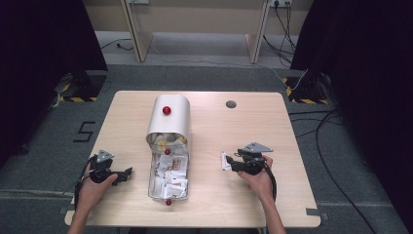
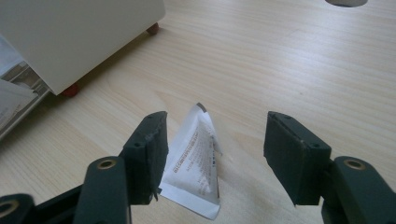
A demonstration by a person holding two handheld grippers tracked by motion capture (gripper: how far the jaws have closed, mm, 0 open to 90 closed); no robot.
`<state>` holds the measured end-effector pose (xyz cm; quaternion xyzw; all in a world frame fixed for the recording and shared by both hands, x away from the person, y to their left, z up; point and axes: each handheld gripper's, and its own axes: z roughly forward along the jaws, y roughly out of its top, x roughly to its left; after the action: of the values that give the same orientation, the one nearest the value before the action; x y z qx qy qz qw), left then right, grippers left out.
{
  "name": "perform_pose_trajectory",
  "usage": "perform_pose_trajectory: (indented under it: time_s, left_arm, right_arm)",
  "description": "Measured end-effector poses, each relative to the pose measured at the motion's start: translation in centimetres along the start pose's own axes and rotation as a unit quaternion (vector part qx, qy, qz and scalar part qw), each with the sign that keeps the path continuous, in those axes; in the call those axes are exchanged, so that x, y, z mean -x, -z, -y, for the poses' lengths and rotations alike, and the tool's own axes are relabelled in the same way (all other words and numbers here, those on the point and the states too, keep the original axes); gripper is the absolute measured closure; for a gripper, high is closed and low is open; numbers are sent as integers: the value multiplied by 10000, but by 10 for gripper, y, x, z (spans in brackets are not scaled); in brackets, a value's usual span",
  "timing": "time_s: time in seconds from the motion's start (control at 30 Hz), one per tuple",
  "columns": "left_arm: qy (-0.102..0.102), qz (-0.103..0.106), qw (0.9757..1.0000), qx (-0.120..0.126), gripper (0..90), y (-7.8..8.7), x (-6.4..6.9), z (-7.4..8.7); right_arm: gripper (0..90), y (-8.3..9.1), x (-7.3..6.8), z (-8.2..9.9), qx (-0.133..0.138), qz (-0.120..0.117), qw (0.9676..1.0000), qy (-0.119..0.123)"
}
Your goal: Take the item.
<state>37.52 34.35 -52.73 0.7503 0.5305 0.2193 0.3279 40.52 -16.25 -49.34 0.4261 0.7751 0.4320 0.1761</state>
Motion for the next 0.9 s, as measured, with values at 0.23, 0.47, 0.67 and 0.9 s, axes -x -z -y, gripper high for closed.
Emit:
perform_pose_trajectory:
  time_s: [0.23, 0.47, 0.67, 0.9]
  left_arm:
    - [0, 1, 10000, 2, 0, 0, 0, 0]
    - [0, 1, 10000, 1, 0, 0, 0, 0]
    - [-1, 1, 10000, 2, 0, 0, 0, 0]
    - [0, 1, 10000, 3, 0, 1, 0, 1]
  right_arm:
    - [354, 10, -2, 7, -91, 14, 10000, 36]
    - [353, 24, 2, 13, -67, 83, 9999, -17]
    - [343, 33, -1, 13, -41, 128, 9999, 35]
    - [335, 42, -4, 17, -32, 238, 9996, 136]
